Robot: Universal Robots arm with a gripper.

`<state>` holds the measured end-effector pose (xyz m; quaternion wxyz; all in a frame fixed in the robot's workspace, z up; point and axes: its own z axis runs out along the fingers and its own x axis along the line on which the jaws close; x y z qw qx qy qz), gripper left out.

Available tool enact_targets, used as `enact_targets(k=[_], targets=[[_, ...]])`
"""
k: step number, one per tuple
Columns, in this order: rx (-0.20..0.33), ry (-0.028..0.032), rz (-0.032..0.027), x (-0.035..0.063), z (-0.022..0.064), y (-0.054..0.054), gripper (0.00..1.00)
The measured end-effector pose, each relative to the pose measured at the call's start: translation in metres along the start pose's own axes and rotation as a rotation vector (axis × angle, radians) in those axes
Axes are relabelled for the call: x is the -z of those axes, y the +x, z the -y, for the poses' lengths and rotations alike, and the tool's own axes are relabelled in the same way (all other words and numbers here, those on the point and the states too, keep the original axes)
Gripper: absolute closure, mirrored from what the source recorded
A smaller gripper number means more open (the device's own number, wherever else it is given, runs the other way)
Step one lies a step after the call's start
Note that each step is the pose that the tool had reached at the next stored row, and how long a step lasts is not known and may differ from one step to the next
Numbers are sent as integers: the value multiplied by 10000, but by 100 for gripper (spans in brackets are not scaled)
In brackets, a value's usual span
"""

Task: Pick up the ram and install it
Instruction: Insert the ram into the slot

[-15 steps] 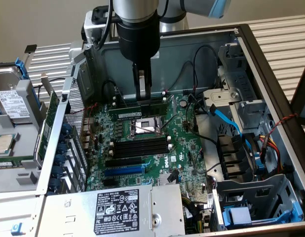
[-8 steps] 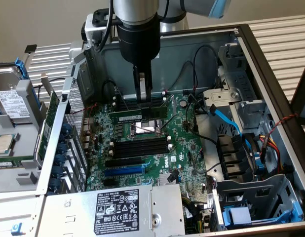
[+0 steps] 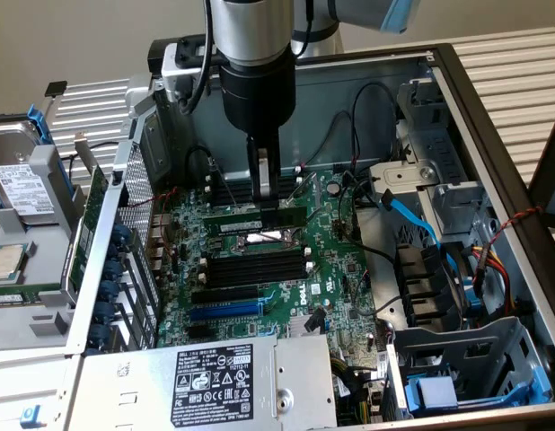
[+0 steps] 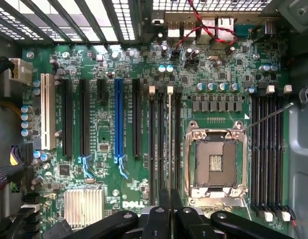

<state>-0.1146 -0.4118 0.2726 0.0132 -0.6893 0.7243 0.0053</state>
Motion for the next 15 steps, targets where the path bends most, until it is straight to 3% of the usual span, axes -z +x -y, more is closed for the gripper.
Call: enact_targets(k=[5,15], targets=[[-28,-10,1,-76,3,69,87],[-85,-48,-14,-220,3,98,87]])
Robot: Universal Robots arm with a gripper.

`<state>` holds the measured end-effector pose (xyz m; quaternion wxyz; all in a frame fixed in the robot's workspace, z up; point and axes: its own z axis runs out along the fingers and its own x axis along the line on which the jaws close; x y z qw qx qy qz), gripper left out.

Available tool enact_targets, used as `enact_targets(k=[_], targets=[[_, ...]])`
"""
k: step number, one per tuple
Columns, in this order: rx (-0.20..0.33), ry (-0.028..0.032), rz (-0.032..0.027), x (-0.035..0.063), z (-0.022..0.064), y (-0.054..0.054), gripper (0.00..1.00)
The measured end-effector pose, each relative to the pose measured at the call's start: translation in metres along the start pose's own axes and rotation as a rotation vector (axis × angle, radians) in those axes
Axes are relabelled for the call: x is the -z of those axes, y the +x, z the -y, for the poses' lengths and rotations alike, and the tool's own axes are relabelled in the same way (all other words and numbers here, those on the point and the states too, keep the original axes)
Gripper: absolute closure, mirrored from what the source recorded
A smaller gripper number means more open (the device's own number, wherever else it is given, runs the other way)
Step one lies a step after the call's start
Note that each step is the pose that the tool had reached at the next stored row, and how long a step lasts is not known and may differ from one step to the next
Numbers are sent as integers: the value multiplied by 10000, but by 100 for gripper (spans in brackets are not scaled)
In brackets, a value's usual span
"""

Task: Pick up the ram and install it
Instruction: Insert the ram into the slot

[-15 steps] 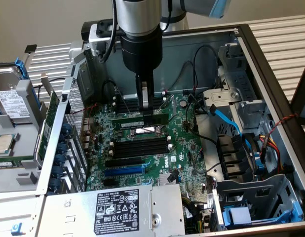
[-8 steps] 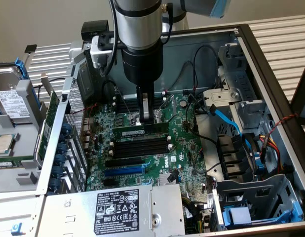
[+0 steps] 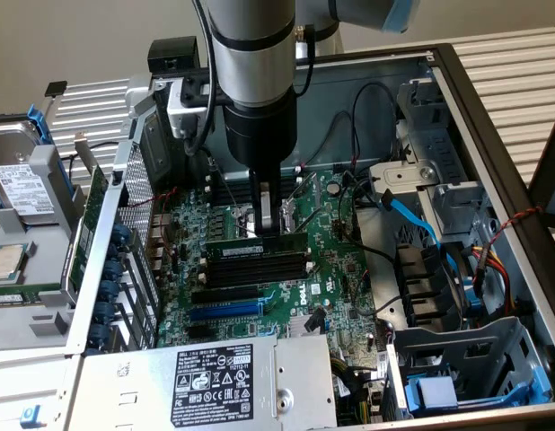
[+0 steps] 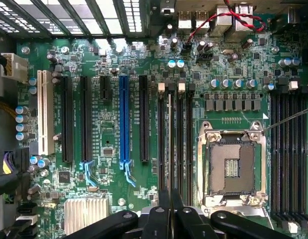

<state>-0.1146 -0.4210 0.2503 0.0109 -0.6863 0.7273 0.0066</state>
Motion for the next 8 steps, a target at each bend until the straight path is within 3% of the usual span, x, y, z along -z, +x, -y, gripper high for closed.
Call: enact_targets(k=[2,8], targets=[[-9,-19,-6,-23,0,2,87],[-14,-172,-17,-61,-1,3,87]])
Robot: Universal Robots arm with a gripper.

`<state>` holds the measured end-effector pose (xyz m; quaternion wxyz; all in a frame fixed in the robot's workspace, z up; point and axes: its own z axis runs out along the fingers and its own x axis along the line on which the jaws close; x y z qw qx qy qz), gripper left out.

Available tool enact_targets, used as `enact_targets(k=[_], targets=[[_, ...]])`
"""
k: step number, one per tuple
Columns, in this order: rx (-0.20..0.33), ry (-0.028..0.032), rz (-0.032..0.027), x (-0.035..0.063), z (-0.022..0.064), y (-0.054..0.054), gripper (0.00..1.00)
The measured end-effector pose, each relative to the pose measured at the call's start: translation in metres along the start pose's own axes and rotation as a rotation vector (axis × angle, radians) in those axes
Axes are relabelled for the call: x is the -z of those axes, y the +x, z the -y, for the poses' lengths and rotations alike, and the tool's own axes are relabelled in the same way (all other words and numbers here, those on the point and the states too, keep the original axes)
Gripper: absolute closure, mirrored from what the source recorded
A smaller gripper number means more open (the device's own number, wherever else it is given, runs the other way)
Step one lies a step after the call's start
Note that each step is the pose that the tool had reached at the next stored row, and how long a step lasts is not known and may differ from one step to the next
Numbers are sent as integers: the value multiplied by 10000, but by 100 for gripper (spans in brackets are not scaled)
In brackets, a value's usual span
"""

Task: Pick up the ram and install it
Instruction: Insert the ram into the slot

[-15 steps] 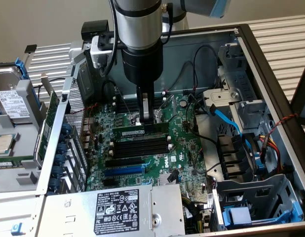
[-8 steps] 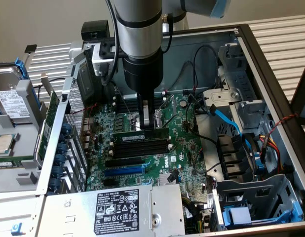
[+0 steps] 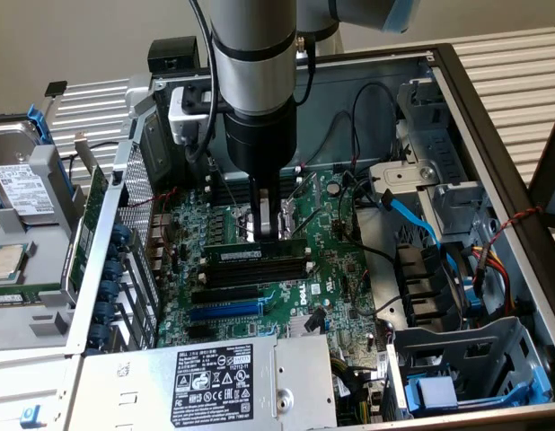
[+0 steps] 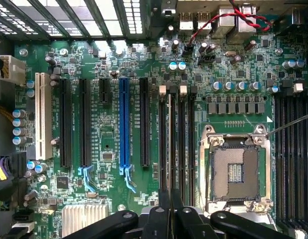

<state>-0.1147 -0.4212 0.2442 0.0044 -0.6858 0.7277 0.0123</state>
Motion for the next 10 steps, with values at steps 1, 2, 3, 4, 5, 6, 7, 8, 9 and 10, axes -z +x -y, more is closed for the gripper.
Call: enact_targets(k=[1,2,3,4,5,6,7,8,9,10], targets=[[0,-2,-2,0,0,0,87],[1,-2,-2,-1,0,1,87],[5,-2,0,-2,1,1,87],[17,-1,1,-3,1,1,87],[36,-2,0,-3,1,1,87],[52,-2,0,-4,1,1,87],[64,-1,3,-6,1,3,87],[67,0,4,-8,2,6,87],[70,-2,2,-8,3,11,87],[68,-3,1,-8,2,17,87]])
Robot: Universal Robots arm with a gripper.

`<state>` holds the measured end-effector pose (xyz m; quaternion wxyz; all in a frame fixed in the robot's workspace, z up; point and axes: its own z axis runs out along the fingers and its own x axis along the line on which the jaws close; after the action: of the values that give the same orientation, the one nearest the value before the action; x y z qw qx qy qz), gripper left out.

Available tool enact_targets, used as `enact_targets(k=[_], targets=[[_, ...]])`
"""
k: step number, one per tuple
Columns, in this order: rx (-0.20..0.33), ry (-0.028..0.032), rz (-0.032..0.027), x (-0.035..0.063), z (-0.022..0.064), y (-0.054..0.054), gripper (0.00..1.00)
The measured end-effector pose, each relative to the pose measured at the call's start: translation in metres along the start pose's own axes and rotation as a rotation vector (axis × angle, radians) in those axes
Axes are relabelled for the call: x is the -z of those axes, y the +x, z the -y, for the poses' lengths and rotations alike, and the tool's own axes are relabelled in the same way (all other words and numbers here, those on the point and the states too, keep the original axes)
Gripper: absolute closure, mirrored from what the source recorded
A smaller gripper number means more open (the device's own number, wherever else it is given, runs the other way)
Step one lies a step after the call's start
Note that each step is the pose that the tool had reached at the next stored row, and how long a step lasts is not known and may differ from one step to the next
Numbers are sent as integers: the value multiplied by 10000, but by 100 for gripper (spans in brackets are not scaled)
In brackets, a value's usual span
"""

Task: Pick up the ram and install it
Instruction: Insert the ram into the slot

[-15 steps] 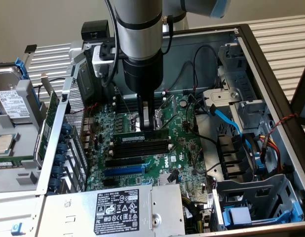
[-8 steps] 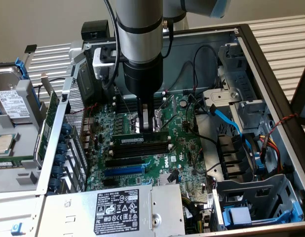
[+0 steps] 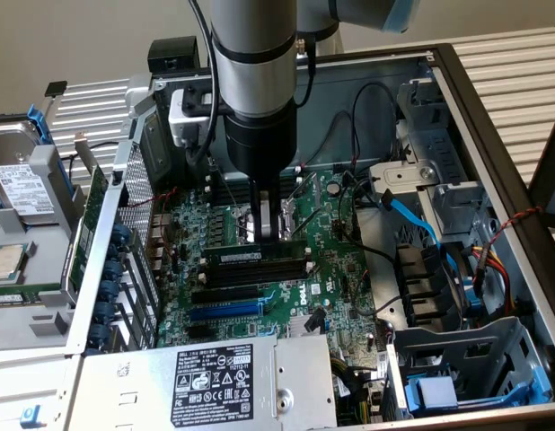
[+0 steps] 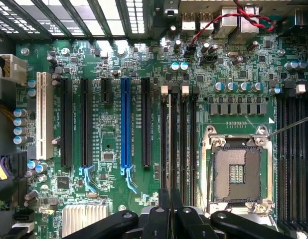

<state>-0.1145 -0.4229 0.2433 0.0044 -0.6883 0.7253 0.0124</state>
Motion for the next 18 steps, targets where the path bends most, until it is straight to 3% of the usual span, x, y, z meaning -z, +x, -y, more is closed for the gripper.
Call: enact_targets(k=[13,18], targets=[[130,-3,-3,-37,-6,6,87],[133,52,1,-42,-15,6,87]])
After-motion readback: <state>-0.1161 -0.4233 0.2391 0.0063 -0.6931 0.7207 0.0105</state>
